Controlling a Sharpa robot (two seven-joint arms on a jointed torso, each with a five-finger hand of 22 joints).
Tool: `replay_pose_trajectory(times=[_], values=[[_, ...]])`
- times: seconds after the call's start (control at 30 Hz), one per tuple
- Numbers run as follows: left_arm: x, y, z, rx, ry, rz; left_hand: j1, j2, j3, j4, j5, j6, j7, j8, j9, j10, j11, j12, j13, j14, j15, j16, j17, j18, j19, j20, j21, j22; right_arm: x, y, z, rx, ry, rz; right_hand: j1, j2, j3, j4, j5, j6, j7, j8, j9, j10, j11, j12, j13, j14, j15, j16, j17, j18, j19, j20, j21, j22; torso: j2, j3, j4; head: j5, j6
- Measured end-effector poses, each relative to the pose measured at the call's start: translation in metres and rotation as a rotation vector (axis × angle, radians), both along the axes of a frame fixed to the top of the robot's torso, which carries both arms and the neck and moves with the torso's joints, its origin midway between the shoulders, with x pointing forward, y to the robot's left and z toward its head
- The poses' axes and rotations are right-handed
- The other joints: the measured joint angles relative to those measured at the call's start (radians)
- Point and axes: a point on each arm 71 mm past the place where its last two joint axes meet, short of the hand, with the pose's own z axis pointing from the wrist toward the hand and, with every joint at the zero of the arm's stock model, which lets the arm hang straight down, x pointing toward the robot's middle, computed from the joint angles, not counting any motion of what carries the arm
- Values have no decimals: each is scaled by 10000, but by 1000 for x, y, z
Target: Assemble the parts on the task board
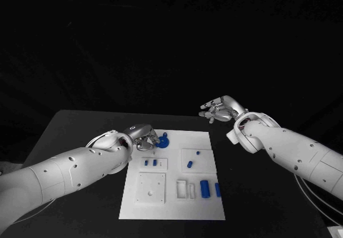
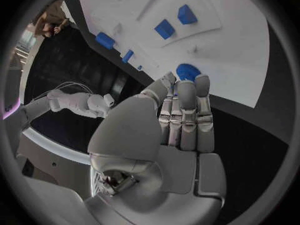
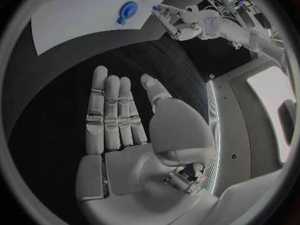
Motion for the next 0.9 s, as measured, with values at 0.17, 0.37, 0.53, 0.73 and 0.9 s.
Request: replay_pose_trajectory(times=[0.17,0.37,0.53,0.73,0.9], values=[[1,11,-1,102,136,239,0,0,0,0,0,0,0,0,-3,0,0,0,-1,0,0,0,0,-3,0,0,0,-1,0,-1,0,-4,6,-20,0,0,0,0,0,0,0,0,0,0,0,0,0,0,0,0,0,0,0,0,0,0,7,0,-18,36,-19],[0,19,-3,218,346,363,0,-1,0,0,0,-1,0,0,-7,0,0,0,-1,0,0,0,-1,-8,-1,1,0,-1,0,-2,0,-7,11,-35,0,0,0,0,0,0,0,0,0,0,0,0,1,0,0,-1,0,0,0,0,0,1,11,7,-29,62,-28],[0,21,-4,309,492,394,0,-1,0,0,-35,-1,0,0,-7,-1,0,0,-1,0,0,0,-2,-11,-1,1,0,-2,0,-2,0,-6,12,-39,0,0,0,0,0,0,0,0,0,0,0,0,1,0,0,-1,1,0,0,0,0,1,15,18,-31,74,-33],[2,26,-8,459,630,494,0,-1,0,0,-44,-1,0,0,-9,-1,0,0,-1,-1,0,0,-2,-25,-1,1,0,-2,0,-2,0,-5,14,-43,0,0,0,0,0,0,0,0,0,0,0,0,1,0,0,-1,1,0,0,0,0,1,18,22,-40,89,-35],[2,26,-11,547,730,489,0,-1,-62,7,-43,-1,0,0,-6,-1,0,0,-1,0,0,0,-3,-61,-1,0,0,-2,0,-2,0,-1,14,-39,0,0,0,0,-1,0,0,0,0,0,0,0,2,0,0,-2,1,0,0,0,0,1,20,22,-45,91,-52]])
